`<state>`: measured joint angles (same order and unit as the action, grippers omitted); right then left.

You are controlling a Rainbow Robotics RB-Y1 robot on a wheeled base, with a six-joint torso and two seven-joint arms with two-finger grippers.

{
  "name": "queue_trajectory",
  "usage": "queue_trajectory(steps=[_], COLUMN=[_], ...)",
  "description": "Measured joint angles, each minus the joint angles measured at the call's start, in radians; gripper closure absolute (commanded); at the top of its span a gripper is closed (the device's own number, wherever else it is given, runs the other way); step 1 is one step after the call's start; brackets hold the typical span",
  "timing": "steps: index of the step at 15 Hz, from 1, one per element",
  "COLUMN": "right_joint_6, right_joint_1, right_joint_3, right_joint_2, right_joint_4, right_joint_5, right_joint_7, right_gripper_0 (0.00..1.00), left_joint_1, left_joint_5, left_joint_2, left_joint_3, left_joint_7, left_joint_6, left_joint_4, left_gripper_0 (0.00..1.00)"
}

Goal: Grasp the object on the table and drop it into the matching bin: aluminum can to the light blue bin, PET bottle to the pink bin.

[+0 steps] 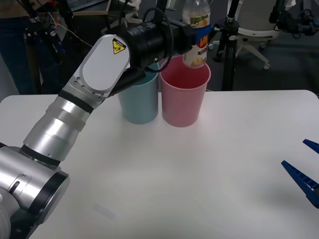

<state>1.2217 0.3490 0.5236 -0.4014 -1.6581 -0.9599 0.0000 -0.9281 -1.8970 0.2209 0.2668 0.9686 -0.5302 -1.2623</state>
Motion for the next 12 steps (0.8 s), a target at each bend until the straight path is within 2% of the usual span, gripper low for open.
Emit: queue_trajectory(steps=[3,12], right_joint_6=[0.0,0.0], right_joint_1=[0.0,0.0], right_joint_3=[0.0,0.0], right_joint_2=[0.0,0.0], right_joint_4=[0.0,0.0], right_joint_5=[0.0,0.0], right_joint_7=[0.0,0.0], right_gripper_0=[0.0,0.0], left_joint_1=[0.0,0.0], left_joint_5=[0.017,0.04], left_joint_2=[0.0,0.001], left_joint_3=[0.02,0.02], left_joint_7=[0.001,-0.002], left_joint_6=[0.031,0.032], left_joint_4=[0.0,0.0], left_gripper_0=[0.0,0.0])
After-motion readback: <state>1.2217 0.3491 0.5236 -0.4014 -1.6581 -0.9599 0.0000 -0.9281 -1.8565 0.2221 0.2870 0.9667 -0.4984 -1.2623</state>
